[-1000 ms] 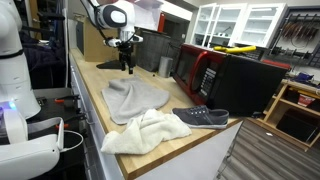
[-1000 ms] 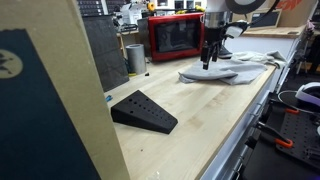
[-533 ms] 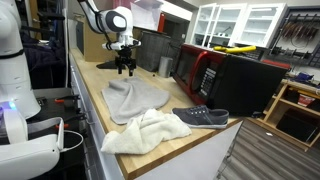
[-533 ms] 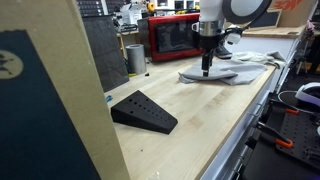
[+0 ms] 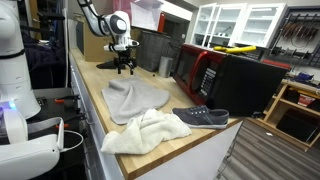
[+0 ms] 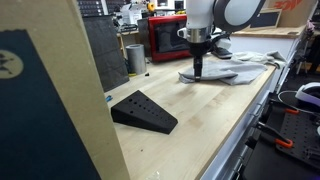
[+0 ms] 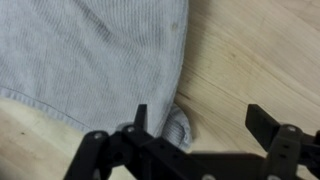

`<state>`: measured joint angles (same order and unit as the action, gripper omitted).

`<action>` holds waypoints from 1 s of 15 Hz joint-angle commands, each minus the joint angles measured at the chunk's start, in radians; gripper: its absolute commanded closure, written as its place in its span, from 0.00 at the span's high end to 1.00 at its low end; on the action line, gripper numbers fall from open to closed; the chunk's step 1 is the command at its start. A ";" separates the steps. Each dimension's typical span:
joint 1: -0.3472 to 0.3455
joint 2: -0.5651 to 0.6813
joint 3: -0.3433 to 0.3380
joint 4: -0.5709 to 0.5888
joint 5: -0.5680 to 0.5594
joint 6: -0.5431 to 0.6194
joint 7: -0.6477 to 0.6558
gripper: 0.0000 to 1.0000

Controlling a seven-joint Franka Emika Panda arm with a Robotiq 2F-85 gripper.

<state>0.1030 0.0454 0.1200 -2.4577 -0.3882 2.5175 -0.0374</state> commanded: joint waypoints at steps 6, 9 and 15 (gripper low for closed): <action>0.016 0.087 -0.005 0.115 0.005 -0.050 -0.107 0.36; 0.011 0.119 -0.011 0.148 0.014 -0.058 -0.124 0.20; -0.006 0.197 -0.033 0.201 0.038 -0.064 -0.143 0.45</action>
<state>0.1062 0.1971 0.0917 -2.3058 -0.3839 2.4886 -0.1349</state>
